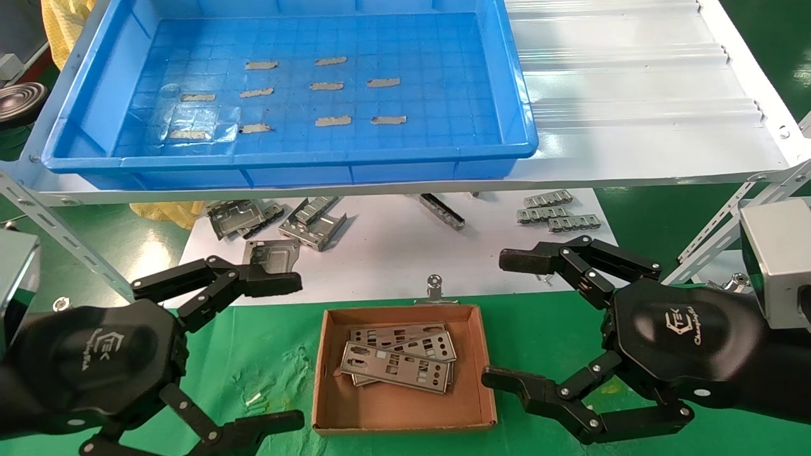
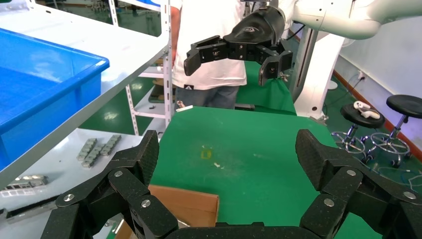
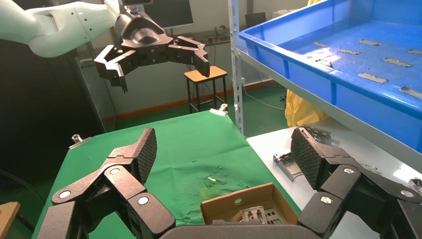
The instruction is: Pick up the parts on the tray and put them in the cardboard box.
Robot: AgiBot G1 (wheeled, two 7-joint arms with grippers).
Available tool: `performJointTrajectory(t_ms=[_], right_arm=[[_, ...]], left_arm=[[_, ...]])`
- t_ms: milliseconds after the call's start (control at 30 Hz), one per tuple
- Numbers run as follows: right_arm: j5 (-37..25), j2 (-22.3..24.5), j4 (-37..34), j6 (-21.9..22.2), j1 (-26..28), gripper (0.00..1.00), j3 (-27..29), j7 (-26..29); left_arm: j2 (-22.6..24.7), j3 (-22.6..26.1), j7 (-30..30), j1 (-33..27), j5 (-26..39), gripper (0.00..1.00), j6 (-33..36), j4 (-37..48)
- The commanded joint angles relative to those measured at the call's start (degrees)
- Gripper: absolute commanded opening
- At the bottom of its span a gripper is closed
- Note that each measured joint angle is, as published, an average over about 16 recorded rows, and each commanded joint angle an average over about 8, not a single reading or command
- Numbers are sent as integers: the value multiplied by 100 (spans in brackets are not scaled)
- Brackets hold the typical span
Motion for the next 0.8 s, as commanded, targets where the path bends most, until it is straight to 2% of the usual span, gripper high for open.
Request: performJointTrajectory(t_ms=[33, 800], right_arm=[[0, 0, 0, 0, 0, 100, 0, 0], [0, 0, 0, 0, 0, 100, 0, 0]], left_arm=[[1, 1, 1, -1, 1, 100, 0, 1], [4, 5, 3, -5, 2, 100, 0, 8]])
